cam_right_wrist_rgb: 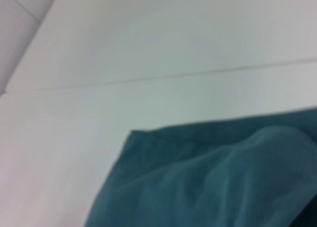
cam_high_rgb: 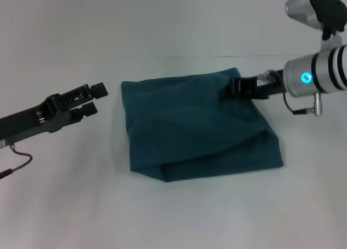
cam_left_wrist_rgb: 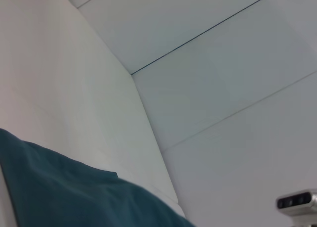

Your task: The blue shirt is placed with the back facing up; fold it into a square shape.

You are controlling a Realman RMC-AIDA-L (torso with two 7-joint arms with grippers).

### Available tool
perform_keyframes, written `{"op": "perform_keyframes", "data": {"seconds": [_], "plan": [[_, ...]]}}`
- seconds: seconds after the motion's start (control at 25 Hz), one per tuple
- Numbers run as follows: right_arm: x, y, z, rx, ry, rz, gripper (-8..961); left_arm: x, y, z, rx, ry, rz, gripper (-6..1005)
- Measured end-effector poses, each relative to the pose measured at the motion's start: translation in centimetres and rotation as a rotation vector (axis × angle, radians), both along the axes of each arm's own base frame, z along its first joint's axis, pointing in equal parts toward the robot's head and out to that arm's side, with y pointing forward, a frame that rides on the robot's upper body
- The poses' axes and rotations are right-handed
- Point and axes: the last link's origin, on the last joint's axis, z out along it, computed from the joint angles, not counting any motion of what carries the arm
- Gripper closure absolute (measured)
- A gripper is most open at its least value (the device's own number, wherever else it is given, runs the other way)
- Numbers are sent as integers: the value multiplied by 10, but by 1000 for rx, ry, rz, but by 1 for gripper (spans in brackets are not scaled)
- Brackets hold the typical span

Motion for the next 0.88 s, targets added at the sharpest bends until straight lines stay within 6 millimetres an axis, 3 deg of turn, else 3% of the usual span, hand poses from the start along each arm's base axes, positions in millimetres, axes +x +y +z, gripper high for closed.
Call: {"op": "perform_keyframes", "data": {"seconds": [0.36, 0.6, 0.88], "plan": [[-32, 18, 13, 20, -22, 85, 915, -1, 0, 1, 9, -8, 3, 49], [-28, 19, 14, 6, -116, 75, 913, -1, 0, 2, 14, -13, 6, 49], [-27, 14, 25, -11, -96, 71, 912, -3, 0, 2, 24, -18, 21, 49]]}}
